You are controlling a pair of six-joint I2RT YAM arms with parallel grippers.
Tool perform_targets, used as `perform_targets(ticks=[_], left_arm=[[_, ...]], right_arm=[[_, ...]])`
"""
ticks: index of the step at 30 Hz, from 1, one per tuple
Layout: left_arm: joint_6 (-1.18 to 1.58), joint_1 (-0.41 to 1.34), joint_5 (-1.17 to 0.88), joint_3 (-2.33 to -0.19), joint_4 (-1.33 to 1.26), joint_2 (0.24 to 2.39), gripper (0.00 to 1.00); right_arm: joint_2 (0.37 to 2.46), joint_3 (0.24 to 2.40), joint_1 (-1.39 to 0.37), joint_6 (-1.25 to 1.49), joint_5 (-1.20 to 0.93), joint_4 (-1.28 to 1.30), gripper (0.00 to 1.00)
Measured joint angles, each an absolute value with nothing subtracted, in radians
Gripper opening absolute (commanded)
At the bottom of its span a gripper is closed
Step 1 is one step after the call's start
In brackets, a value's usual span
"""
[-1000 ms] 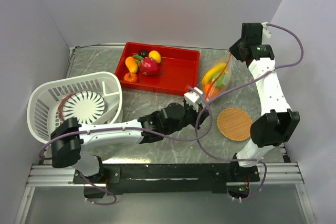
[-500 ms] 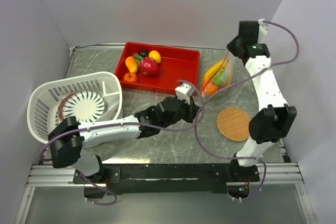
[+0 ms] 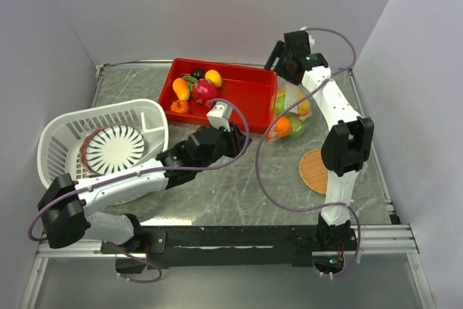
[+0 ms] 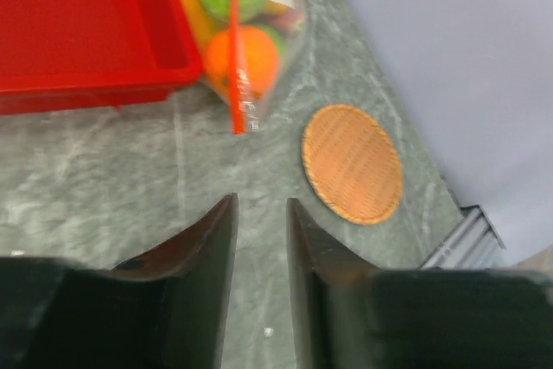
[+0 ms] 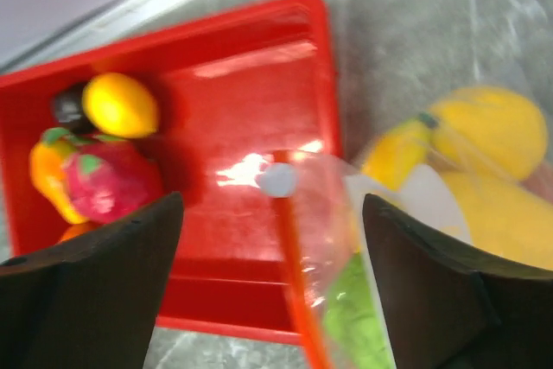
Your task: Place the food in the zip-top bag and seal the zipper
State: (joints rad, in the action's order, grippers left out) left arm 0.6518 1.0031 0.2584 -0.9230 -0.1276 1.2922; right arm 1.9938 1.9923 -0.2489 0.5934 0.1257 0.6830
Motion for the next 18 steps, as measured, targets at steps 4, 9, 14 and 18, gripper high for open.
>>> perform_targets(ticks=[4,9,14,18], left_arm=[[0.669,0.966,0.261,-0.899,-0.093,1.248,0.95],[0.675,0.948,0.278,-0.898,-0.039,1.210,0.97],[0.695,0.947,0.314,-0.898,0.028,1.179,0.97],[0.724,0.946,0.350,-0.898,0.069,1.155,0.97]], right_arm=[[1.991,2.134,-0.268,0.567,0.112,0.720,1.00],[1.792,1.980,-0.299,0.556,0.112,0.662,1.00],[1.478,1.634,-0.364,0.557,0.112,0.576,1.00],[1.209,1.306,-0.413,0.573,0.091,0.481,1.00]])
